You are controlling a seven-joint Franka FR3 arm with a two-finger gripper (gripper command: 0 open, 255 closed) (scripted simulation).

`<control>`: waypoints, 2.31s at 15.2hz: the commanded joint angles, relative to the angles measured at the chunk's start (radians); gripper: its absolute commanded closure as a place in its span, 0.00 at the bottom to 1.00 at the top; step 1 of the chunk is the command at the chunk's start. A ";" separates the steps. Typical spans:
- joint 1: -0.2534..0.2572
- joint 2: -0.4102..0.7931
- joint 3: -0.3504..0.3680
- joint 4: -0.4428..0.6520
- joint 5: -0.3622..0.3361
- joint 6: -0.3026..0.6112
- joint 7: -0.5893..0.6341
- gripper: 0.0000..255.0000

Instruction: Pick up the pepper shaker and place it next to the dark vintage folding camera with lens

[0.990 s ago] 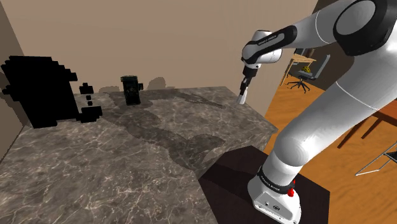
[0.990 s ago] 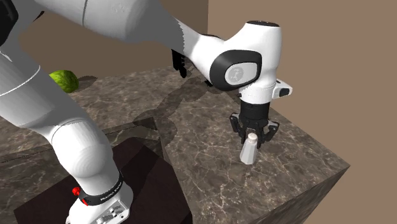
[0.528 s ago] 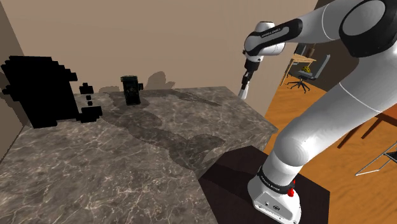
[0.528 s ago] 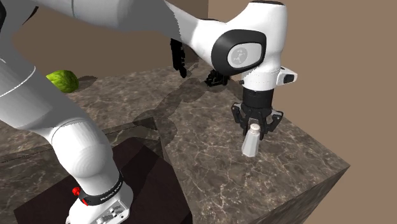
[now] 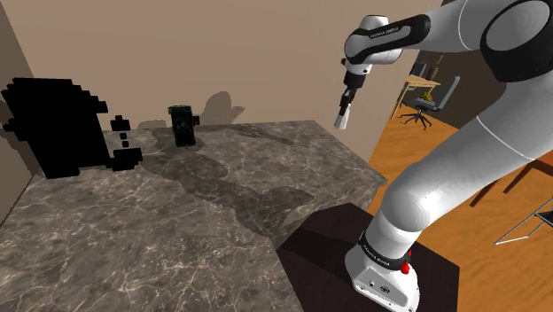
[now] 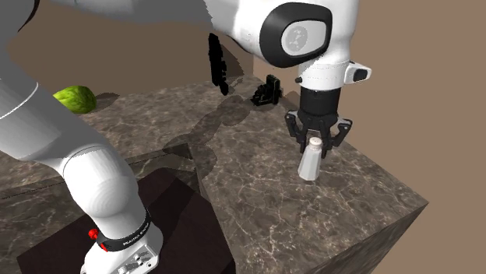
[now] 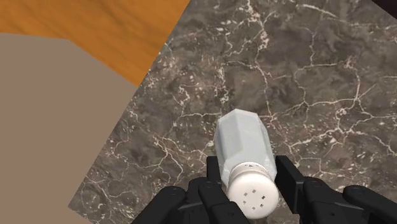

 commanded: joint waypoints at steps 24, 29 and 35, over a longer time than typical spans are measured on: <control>0.103 0.026 0.202 0.177 0.064 -0.194 0.240 1.00; 0.151 0.086 0.268 0.227 0.095 -0.201 0.342 1.00; 0.207 0.185 0.338 0.324 0.130 -0.216 0.454 1.00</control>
